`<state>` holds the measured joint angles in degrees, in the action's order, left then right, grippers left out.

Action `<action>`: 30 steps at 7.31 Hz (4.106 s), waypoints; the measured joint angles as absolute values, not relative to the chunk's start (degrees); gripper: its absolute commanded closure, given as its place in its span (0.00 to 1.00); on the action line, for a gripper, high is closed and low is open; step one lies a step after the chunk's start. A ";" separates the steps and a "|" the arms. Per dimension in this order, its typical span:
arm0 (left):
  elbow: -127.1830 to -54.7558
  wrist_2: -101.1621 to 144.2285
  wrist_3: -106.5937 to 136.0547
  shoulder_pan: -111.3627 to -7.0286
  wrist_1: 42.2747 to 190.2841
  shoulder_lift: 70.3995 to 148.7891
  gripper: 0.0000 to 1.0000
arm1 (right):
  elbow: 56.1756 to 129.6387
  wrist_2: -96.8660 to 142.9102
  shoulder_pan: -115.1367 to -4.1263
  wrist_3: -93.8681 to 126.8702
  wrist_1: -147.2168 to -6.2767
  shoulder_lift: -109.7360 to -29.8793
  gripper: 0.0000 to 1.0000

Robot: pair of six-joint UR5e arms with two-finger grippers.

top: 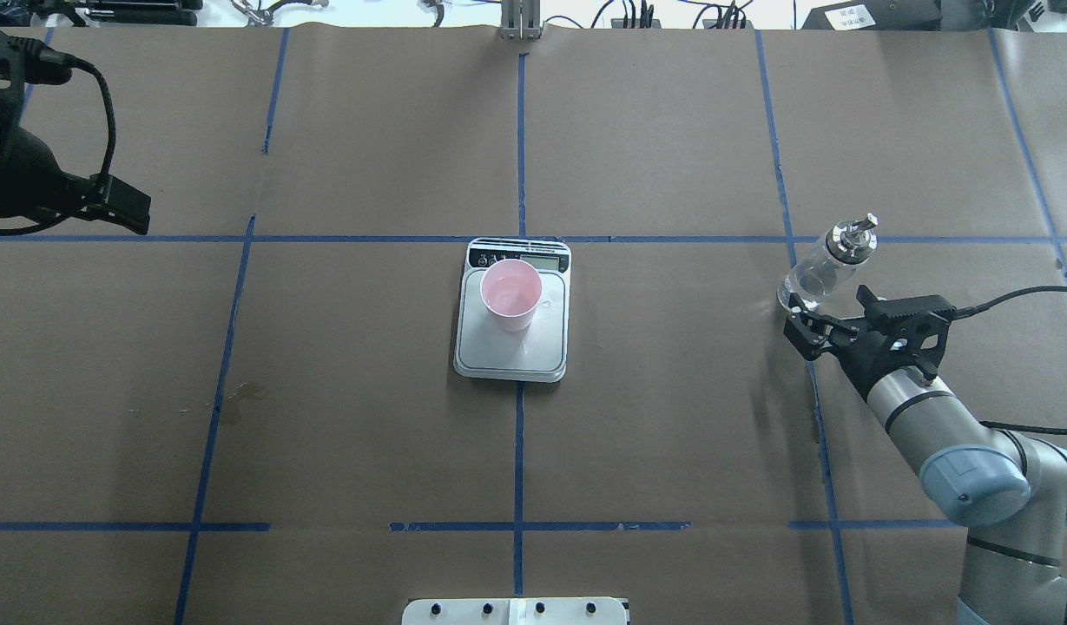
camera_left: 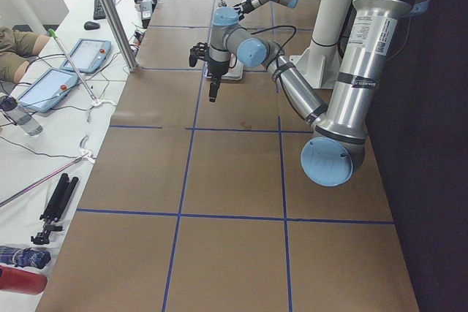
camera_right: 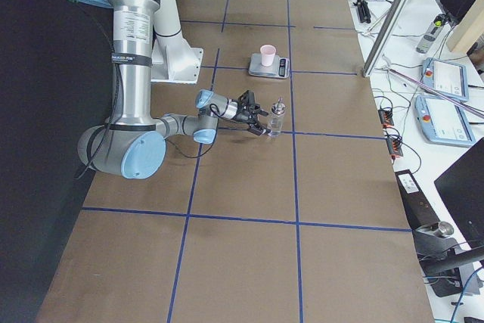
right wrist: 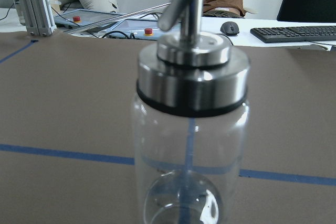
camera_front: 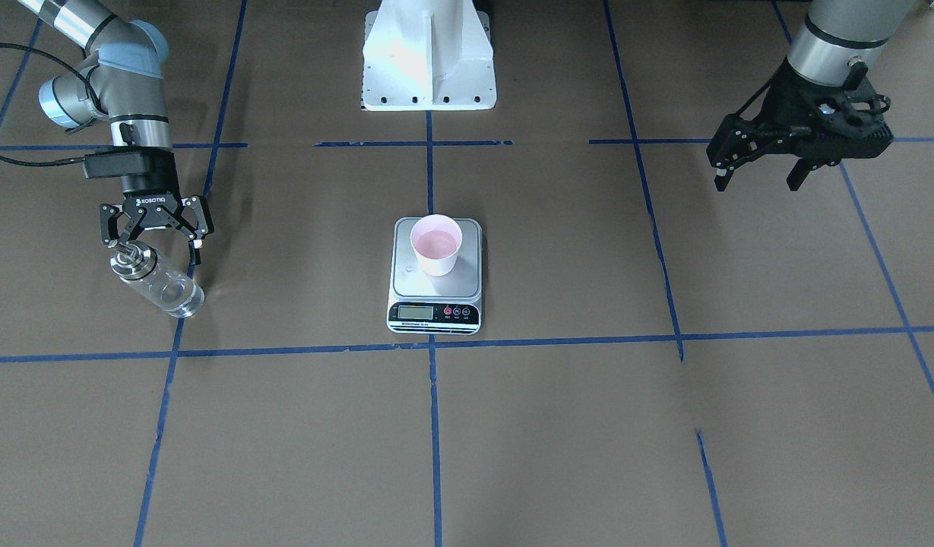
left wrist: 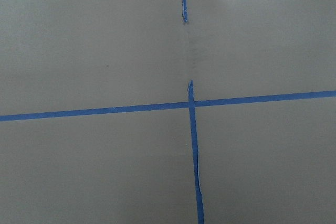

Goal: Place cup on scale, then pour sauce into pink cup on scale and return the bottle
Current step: 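Close the right gripper around the glass sauce bottle while the left arm retracts, then lift the sauce bottle with the right gripper and carry it toward the cup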

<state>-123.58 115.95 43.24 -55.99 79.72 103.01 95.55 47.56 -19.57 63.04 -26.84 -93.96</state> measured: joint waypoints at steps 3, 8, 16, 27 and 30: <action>-123.60 116.01 43.45 -55.96 79.64 103.21 0.00 | 95.45 46.47 -19.57 61.51 -26.82 -93.43 0.00; -123.49 116.02 44.08 -55.86 79.54 103.67 0.00 | 94.90 46.21 -21.13 59.67 -27.18 -92.43 0.00; -123.66 116.03 44.20 -55.96 79.54 103.80 0.00 | 94.22 50.34 -24.33 58.16 -26.32 -90.37 1.00; -124.23 116.17 30.13 -60.31 79.21 102.22 0.00 | 113.72 58.08 -32.79 28.10 -40.48 -91.51 1.00; -118.95 119.15 1.34 -73.71 80.95 97.06 0.00 | 113.84 50.68 -31.29 16.22 -46.76 -87.10 1.00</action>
